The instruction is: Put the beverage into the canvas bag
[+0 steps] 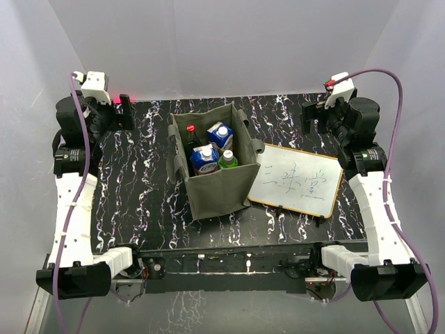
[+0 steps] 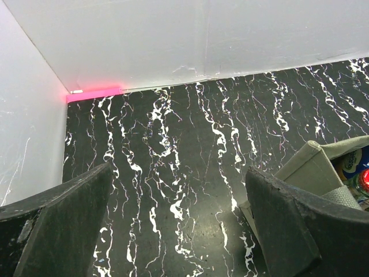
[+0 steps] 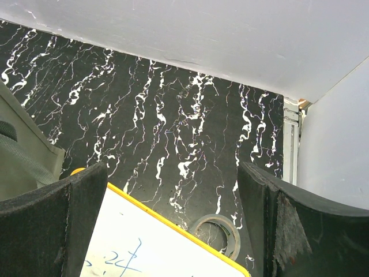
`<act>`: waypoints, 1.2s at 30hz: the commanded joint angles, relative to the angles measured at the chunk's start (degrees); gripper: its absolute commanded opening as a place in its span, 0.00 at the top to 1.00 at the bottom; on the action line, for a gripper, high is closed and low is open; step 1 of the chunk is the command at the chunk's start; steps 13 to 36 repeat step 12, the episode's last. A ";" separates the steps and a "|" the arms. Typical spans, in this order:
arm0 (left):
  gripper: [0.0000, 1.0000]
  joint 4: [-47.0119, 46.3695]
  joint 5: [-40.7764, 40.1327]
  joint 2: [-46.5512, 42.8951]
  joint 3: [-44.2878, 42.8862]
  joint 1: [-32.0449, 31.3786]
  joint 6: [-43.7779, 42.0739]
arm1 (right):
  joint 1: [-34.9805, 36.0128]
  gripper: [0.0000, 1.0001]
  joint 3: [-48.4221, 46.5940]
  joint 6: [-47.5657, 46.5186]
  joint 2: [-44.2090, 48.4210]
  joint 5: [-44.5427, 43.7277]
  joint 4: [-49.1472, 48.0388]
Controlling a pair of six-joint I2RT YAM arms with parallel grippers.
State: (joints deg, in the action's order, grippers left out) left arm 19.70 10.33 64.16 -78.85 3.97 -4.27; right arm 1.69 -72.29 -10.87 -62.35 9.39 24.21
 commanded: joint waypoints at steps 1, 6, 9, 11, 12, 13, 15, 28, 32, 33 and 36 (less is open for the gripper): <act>0.03 -0.64 0.55 -1.57 -0.43 0.33 0.23 | -0.46 0.01 -1.44 -0.55 1.30 0.67 -1.61; 0.03 -0.51 1.18 -1.50 -0.42 0.33 0.23 | -0.43 0.01 -1.10 -0.57 1.48 0.70 -1.67; 0.03 -0.50 1.44 -1.36 -0.52 0.26 -0.05 | -0.46 0.01 -1.03 -0.56 1.49 0.45 -1.78; 0.03 -0.25 1.77 -1.57 -0.67 0.25 -0.20 | -0.51 0.01 -0.92 -0.55 1.44 0.79 -1.85; 0.03 -0.09 1.92 -1.58 -0.77 0.30 -0.18 | -0.55 0.01 -0.97 -0.55 1.39 0.83 -1.77; 0.03 -0.09 1.92 -1.58 -0.77 0.30 -0.18 | -0.55 0.01 -0.97 -0.55 1.39 0.83 -1.77; 0.03 -0.09 1.92 -1.58 -0.77 0.30 -0.18 | -0.55 0.01 -0.97 -0.55 1.39 0.83 -1.77; 0.03 -0.09 1.92 -1.58 -0.77 0.30 -0.18 | -0.55 0.01 -0.97 -0.55 1.39 0.83 -1.77; 0.03 -0.09 1.92 -1.58 -0.77 0.30 -0.18 | -0.55 0.01 -0.97 -0.55 1.39 0.83 -1.77; 0.03 -0.09 1.92 -1.58 -0.77 0.30 -0.18 | -0.55 0.01 -0.97 -0.55 1.39 0.83 -1.77; 0.03 -0.09 1.92 -1.58 -0.77 0.30 -0.18 | -0.55 0.01 -0.97 -0.55 1.39 0.83 -1.77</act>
